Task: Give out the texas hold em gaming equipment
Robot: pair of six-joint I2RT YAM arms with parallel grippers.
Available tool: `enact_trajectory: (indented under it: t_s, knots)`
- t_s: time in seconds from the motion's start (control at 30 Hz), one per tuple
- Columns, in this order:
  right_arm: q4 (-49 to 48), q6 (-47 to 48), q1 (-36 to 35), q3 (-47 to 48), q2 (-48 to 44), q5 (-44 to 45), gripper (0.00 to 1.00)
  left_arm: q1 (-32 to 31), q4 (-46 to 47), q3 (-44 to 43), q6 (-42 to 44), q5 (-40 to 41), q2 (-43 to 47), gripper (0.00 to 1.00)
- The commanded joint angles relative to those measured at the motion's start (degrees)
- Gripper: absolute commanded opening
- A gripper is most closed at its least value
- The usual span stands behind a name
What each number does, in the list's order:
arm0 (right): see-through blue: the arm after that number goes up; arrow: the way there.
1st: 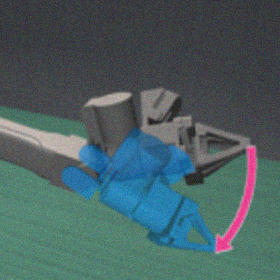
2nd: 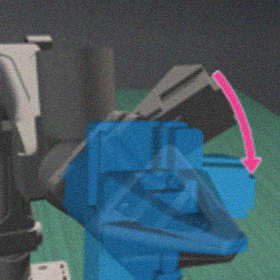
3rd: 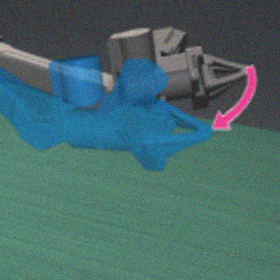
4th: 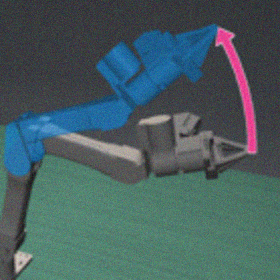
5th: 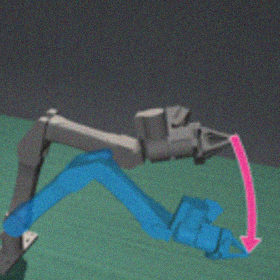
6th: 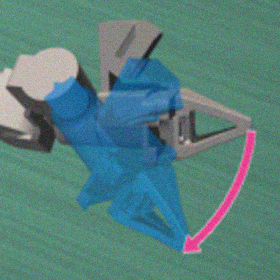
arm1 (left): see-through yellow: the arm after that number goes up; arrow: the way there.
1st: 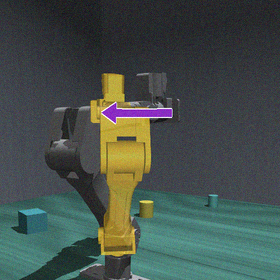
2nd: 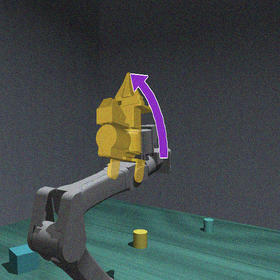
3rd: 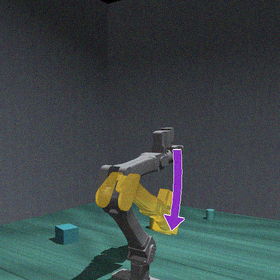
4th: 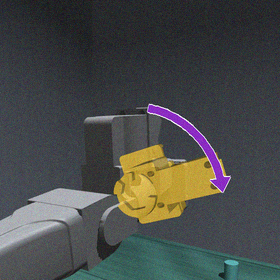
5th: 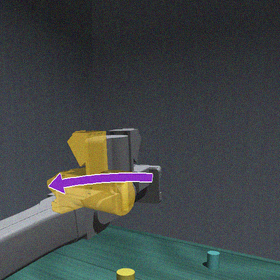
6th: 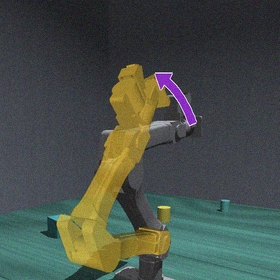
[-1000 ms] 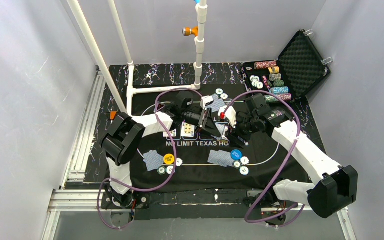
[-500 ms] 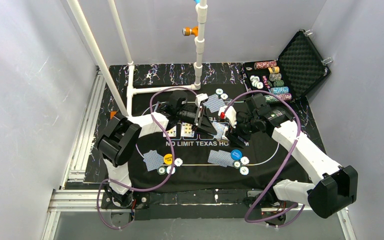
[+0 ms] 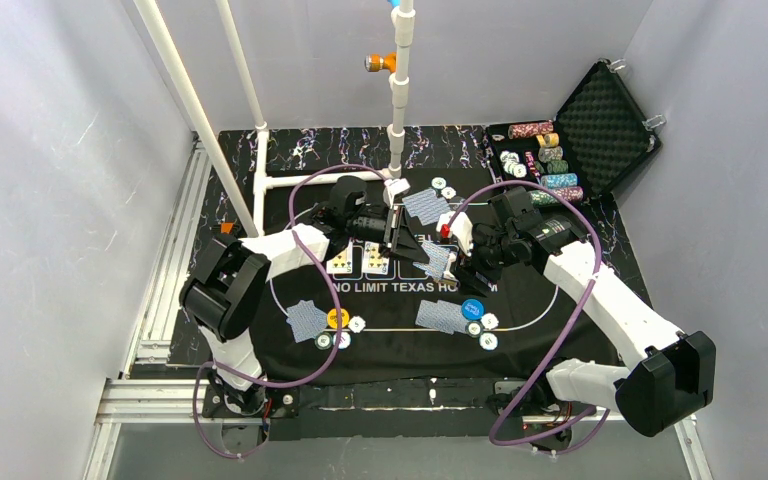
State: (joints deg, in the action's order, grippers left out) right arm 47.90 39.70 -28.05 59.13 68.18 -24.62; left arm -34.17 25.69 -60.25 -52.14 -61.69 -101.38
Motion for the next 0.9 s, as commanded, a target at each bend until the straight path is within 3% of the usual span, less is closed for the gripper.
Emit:
enact_trajectory:
  t_s: [0.0,0.17,0.8,0.87]
  knots:
    - [-1.3,0.5,-0.2,0.6,-1.4,-1.5,0.01,0.9,0.5,1.3,2.2,0.5,5.1,0.11]
    - [-1.0,0.7,-0.1,0.3,-1.9,-0.7,0.01,2.3,0.2,1.2,2.9,0.6,6.1,0.0]
    - [-3.0,-0.8,1.3,-1.4,-3.0,-0.6,0.01,5.4,-0.2,-0.5,4.1,-2.8,11.2,0.0]
    - [-3.4,-1.5,2.0,-1.2,-3.1,-0.6,0.01,7.2,-3.9,-1.6,7.2,-2.0,11.9,0.0]
